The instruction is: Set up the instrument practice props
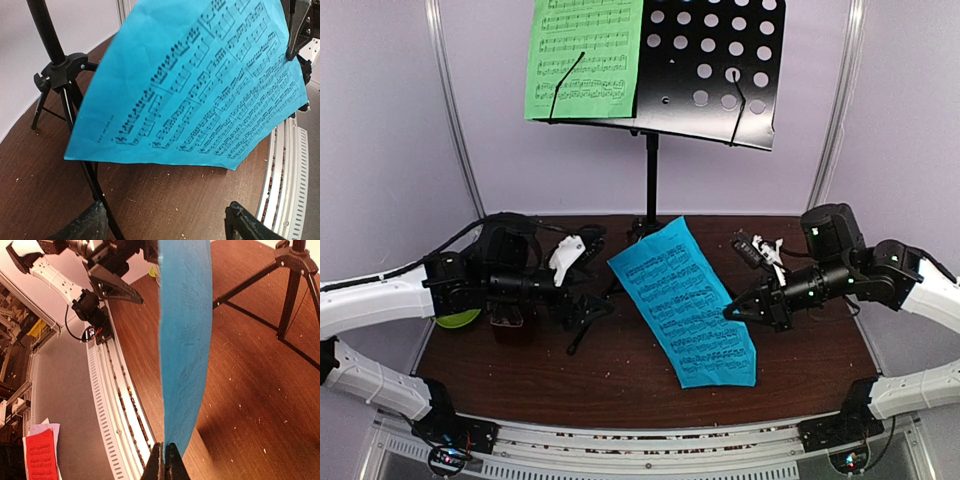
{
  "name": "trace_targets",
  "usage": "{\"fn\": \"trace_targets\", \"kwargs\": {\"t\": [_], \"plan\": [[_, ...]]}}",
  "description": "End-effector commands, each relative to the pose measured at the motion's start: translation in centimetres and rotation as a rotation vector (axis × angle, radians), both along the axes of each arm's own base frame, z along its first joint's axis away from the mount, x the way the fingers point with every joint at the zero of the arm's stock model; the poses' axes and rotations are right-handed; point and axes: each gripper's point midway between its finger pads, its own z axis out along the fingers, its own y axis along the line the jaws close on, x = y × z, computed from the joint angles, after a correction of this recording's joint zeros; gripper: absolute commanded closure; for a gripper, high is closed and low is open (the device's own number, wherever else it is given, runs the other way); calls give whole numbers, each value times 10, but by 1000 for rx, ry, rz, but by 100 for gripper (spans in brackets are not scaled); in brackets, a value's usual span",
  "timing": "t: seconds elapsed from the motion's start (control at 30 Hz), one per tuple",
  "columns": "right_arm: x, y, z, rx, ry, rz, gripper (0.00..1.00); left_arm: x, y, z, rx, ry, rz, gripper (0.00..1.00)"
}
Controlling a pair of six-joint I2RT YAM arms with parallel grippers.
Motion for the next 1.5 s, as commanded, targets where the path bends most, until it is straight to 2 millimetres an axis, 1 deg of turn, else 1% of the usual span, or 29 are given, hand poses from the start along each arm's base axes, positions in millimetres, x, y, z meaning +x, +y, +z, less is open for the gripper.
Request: {"fn": "trace_targets", "kwargs": {"t": [0.0, 0.1, 0.27, 0.4, 0.5, 0.7, 0.77, 0.9, 0.97, 1.03, 1.2, 1.37, 1.47], "plan": [[0, 9, 52, 171, -71, 3, 100, 1, 7, 27, -41, -56, 3, 17], [-1, 10, 72, 249, -74, -13, 100, 1, 12, 26, -52, -49, 16, 17], [-3, 8, 94, 353, -77, -29, 100, -3, 14, 25, -60, -42, 10, 17], [-4, 7, 119, 434, -97, -44, 100, -6, 17, 25, -66, -45, 4, 16], [-5, 6, 132, 470, -114, -47, 100, -8, 20, 24, -59, -50, 2, 17], [-11, 6, 152, 495, -156, -26, 100, -13, 26, 31, -67, -66, -1, 17], [-12, 6, 161, 503, -168, -19, 100, -15, 27, 38, -80, -76, -7, 16], [-15, 6, 178, 527, -198, -10, 100, -26, 29, 55, -117, -90, -51, 16], [-15, 7, 185, 543, -217, -10, 100, -35, 29, 67, -155, -89, -82, 16], [-16, 8, 193, 557, -231, -5, 100, -42, 30, 82, -193, -90, -107, 14], [-21, 15, 207, 572, -252, 27, 100, -50, 32, 114, -248, -96, -128, 13], [-23, 23, 230, 606, -280, 52, 100, -55, 28, 138, -300, -101, -162, 13], [-22, 27, 245, 633, -297, 60, 100, -59, 27, 160, -353, -108, -181, 13]]}}
